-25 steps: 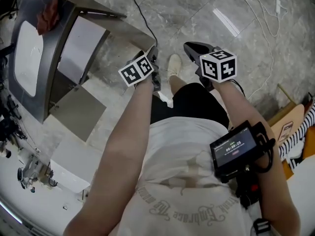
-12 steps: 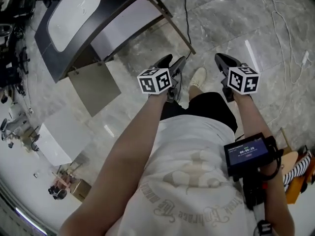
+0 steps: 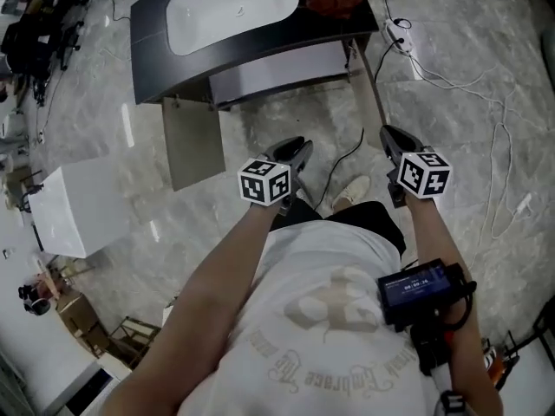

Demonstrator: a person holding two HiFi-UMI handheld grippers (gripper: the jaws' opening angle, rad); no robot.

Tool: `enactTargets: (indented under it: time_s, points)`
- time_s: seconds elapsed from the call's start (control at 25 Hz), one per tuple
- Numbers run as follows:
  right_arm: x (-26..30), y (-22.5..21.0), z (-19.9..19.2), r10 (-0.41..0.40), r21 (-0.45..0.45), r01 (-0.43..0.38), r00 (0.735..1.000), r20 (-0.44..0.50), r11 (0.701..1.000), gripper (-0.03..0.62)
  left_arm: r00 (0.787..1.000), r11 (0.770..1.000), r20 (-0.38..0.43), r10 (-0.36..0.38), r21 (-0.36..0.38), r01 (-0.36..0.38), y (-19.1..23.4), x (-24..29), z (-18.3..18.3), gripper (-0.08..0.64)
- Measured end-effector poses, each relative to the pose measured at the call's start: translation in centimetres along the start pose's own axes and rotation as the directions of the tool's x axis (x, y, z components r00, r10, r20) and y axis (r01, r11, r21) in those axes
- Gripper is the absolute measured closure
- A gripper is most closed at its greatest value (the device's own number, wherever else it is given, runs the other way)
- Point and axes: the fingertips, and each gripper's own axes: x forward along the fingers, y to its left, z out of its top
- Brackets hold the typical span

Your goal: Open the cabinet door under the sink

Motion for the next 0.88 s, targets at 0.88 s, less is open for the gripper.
enactTargets:
  time_s: [0.88]
  points:
    - [1.4, 28.3, 2.2, 0.386, -0.371, -0.349, 0.922, 0.027, 0.861, 0.578, 0.922, 0.983, 0.353, 0.159, 0.032, -0.181, 8.0, -25.6, 2.2, 0.551]
